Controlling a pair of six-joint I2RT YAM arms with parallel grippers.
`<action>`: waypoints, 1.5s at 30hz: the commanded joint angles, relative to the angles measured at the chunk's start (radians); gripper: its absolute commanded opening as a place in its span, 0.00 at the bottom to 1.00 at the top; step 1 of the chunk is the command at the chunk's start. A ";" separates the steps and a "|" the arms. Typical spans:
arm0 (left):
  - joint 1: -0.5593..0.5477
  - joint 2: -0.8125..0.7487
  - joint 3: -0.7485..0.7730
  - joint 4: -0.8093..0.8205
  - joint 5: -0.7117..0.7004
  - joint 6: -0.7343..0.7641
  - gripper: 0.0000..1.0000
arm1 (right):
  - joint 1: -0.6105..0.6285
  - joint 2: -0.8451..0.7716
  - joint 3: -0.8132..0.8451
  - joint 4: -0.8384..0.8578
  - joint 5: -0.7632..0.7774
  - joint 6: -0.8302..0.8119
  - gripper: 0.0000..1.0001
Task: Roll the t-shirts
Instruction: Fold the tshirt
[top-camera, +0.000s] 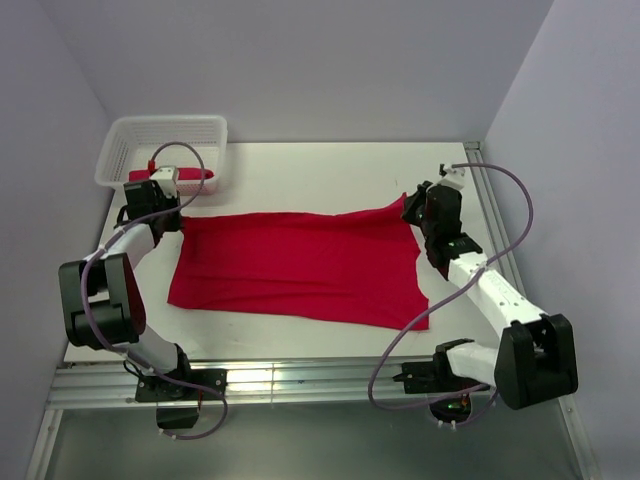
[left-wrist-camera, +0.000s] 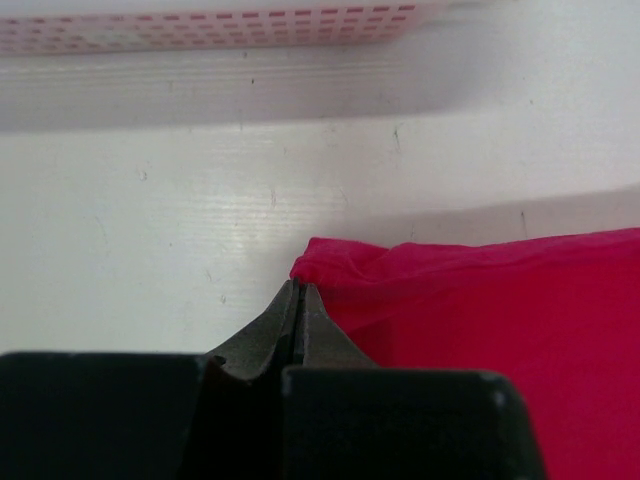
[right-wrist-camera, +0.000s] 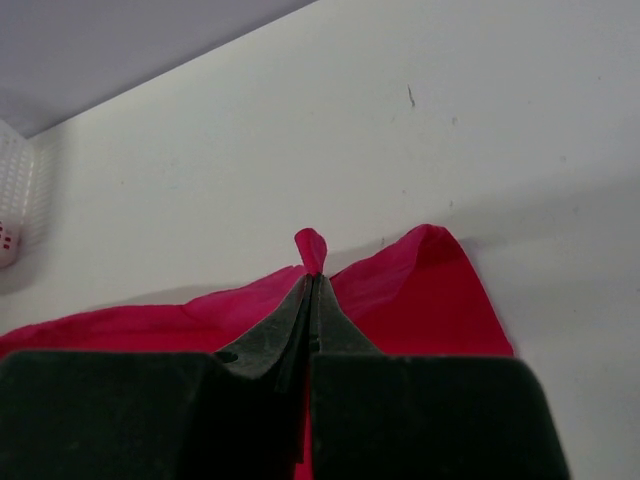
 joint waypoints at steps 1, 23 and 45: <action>0.017 -0.052 -0.011 -0.022 0.034 0.032 0.00 | -0.005 -0.064 -0.017 -0.001 0.012 0.014 0.00; 0.038 -0.134 -0.111 -0.024 0.058 0.112 0.00 | -0.007 -0.319 -0.162 -0.159 -0.004 0.031 0.00; 0.072 -0.166 -0.163 -0.064 0.107 0.138 0.00 | -0.005 -0.432 -0.252 -0.296 -0.100 0.075 0.00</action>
